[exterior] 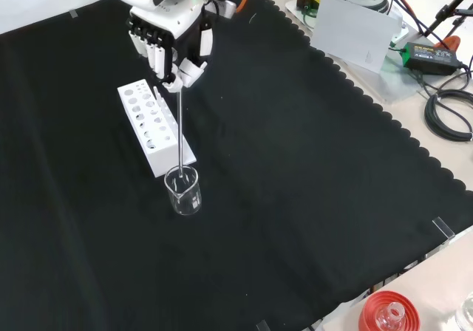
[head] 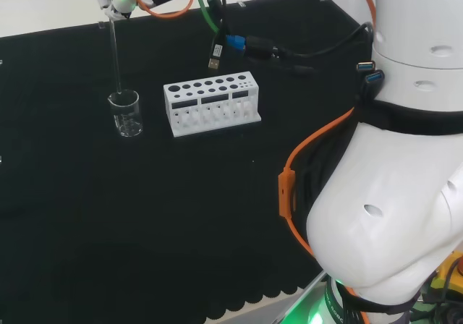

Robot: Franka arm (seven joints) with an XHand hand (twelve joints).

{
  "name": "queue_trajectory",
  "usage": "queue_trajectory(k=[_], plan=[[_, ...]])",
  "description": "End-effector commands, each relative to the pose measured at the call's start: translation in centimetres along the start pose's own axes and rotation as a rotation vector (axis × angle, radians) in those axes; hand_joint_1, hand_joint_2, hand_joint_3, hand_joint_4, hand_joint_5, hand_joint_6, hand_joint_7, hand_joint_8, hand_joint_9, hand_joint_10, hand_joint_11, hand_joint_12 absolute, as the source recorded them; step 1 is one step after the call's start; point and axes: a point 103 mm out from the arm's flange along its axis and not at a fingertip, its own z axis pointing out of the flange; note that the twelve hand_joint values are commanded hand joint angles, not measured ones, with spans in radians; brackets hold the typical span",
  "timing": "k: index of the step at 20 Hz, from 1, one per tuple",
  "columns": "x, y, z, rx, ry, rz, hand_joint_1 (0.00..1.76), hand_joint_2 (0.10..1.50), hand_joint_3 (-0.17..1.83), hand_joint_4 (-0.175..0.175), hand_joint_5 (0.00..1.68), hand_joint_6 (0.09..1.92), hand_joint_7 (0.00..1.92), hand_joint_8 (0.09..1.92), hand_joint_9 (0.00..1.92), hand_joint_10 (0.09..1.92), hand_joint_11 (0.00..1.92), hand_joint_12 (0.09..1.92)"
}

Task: Stir in the beaker to the left of the white test tube rack with the glass rod.

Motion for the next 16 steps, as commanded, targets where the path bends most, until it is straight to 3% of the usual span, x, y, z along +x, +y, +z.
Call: queue_trajectory(k=[1,9,16], plan=[[-2.1,1.1,1.7,0.029,0.024,0.005,1.33,0.6,0.75,-0.175,1.2,0.6,1.4,0.72,1.77,0.44,1.6,0.74],[-3.0,1.5,4.9,0.052,0.02,0.009,1.33,0.61,0.75,-0.175,1.2,0.6,1.4,0.72,1.77,0.44,1.6,0.74],[-2.7,0.5,6.0,0.055,0.022,0.015,1.33,0.61,0.74,-0.175,1.2,0.6,1.4,0.72,1.77,0.44,1.6,0.74]])
